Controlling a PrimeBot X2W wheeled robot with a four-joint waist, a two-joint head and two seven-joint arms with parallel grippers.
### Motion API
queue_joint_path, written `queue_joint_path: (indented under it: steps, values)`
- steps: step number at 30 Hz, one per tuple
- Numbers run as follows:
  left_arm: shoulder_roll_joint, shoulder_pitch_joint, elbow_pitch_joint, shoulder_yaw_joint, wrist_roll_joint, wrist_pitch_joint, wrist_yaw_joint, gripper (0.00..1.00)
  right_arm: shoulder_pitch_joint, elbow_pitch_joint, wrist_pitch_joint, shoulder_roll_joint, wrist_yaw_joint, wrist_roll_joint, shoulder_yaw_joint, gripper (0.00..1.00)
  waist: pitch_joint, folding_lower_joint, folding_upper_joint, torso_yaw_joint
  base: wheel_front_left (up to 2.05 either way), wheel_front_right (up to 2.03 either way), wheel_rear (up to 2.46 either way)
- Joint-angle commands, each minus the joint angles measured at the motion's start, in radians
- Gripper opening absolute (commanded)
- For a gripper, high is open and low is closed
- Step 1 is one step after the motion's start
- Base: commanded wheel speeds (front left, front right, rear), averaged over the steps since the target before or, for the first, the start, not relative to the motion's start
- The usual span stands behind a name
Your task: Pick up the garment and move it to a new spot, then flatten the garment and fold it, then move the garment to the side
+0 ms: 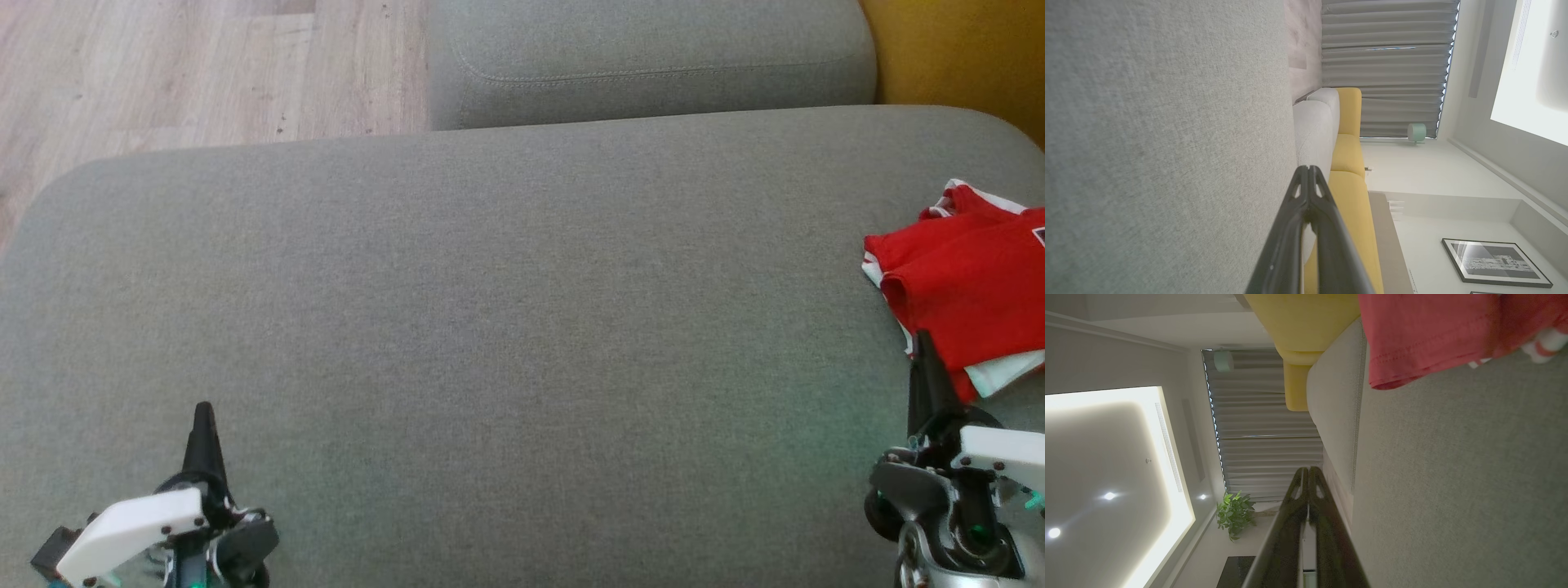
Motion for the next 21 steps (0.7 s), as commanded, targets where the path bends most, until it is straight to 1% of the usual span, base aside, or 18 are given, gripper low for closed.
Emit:
queue_joint_path:
  steps: [1, 21]
  values:
    - [0.008, -0.05, -0.037, 0.04, -0.005, 0.003, -0.006, 0.0, -0.02, -0.04, 0.006, -0.006, 0.007, 0.007, 0.021, 0.0, 0.0, 0.0, 0.0, 0.0, 0.0, 0.0, 0.0]
    - [0.008, -0.05, -0.037, 0.04, -0.006, 0.003, -0.006, 0.0, -0.02, -0.04, 0.006, -0.006, 0.007, 0.007, 0.021, 0.0, 0.0, 0.0, 0.0, 0.0, 0.0, 0.0, 0.0]
